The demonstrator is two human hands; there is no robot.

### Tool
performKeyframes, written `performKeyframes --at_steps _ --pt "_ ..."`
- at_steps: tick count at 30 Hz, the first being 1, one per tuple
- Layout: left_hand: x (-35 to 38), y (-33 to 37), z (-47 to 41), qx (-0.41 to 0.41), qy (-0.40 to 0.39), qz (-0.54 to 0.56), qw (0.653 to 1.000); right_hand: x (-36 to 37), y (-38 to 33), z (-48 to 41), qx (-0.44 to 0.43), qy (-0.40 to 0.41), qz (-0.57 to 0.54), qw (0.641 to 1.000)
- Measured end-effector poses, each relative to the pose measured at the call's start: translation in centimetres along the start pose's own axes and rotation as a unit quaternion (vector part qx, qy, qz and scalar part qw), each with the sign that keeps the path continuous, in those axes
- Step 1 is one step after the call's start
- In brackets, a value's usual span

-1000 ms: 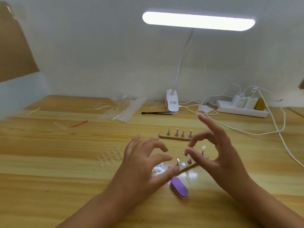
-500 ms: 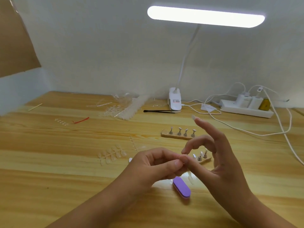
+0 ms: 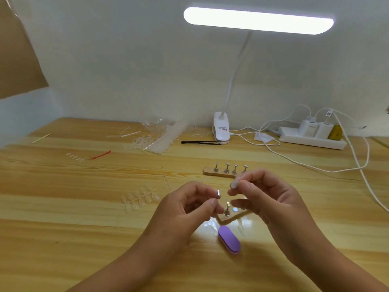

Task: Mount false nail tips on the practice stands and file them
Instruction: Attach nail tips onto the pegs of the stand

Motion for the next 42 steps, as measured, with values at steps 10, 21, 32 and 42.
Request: performKeyframes --at_steps 10,21,32,42 --pt "-0.1 0.1 0.0 0.029 -0.004 -0.005 1.000 0.7 0.5 0.1 0.040 -0.038 -0.006 0.998" --pt "0.3 -0.1 0.1 0.035 -0.017 -0.016 0.999 0.8 0.8 0.1 0.042 -0.046 0.011 0.998" --pt "0.3 -0.1 0.2 0.038 -0.021 -0.022 0.999 1.0 1.0 0.0 0.040 -0.046 0.001 0.998" --pt "0.3 0.2 0.2 0.042 -0.020 -0.019 0.999 1.1 1.2 0.2 0.019 -0.043 0.025 0.999"
Point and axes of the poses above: each hand's wrist, its own z-axis away from the middle knuckle, its own x-axis out of the palm, y = z × x, the point moved 7 cm from there along -z, towards the middle knuckle, and after that the axes turned 1 degree about -x, right-handed, at the moved point
